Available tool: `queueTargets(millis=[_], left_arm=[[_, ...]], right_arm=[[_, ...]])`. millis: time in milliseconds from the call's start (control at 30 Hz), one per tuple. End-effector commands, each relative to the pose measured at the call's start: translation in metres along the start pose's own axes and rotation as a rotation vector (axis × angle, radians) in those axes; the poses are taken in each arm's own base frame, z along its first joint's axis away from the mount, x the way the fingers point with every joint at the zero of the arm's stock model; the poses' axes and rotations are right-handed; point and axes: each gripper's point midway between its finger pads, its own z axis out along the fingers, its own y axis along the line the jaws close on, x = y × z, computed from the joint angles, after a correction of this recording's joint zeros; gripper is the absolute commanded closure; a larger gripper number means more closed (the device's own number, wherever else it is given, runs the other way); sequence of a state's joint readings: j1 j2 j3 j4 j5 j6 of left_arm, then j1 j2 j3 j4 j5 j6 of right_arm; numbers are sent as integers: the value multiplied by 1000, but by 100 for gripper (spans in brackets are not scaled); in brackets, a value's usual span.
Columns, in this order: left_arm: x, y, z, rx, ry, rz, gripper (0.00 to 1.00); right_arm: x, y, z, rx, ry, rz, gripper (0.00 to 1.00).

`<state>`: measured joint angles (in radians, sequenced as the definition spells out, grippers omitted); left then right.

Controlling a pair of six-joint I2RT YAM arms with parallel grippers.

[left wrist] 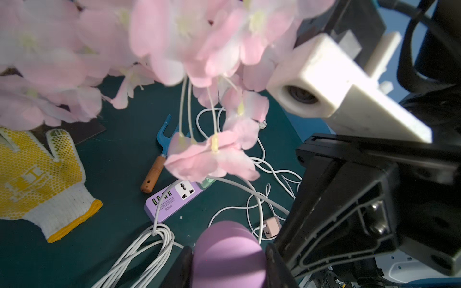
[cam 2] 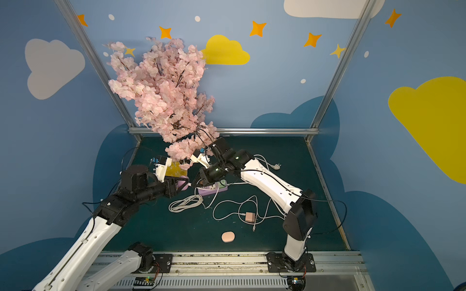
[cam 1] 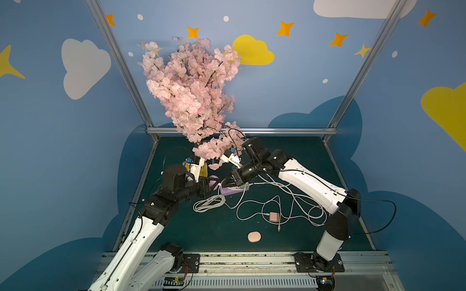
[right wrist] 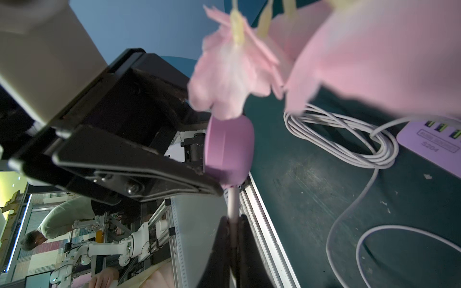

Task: Charge the bluetooth headset
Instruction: Insert the charging cable into the bluetooth headset.

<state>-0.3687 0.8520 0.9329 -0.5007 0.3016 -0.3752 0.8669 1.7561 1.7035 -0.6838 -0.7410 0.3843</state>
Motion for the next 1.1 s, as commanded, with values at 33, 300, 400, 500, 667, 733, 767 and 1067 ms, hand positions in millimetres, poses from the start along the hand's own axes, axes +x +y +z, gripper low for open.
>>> queueTargets(millis=[33, 300, 400, 500, 667, 733, 767, 1067], left_arm=[[-10, -79, -18, 362, 5, 42, 97], [-6, -89, -16, 380, 25, 57, 97], [-7, -92, -16, 389, 18, 57, 97], [-9, -96, -17, 409, 12, 47, 97], [-8, -96, -17, 405, 23, 55, 97], [-2, -89, -16, 367, 39, 61, 97], [1, -85, -16, 347, 45, 61, 97], [38, -26, -5, 80, 105, 32, 97]], right_arm=[[-58, -3, 18, 14, -220, -135, 100], [-67, 3, 18, 0, -230, -154, 100], [-71, 4, 19, -13, -239, -149, 100], [-72, 3, 21, -24, -254, -140, 100], [-74, 2, 23, -38, -253, -128, 100], [-75, 3, 16, -47, -261, -123, 92], [-76, 4, 9, -58, -270, -117, 89], [-67, 8, -47, -91, -359, -81, 66]])
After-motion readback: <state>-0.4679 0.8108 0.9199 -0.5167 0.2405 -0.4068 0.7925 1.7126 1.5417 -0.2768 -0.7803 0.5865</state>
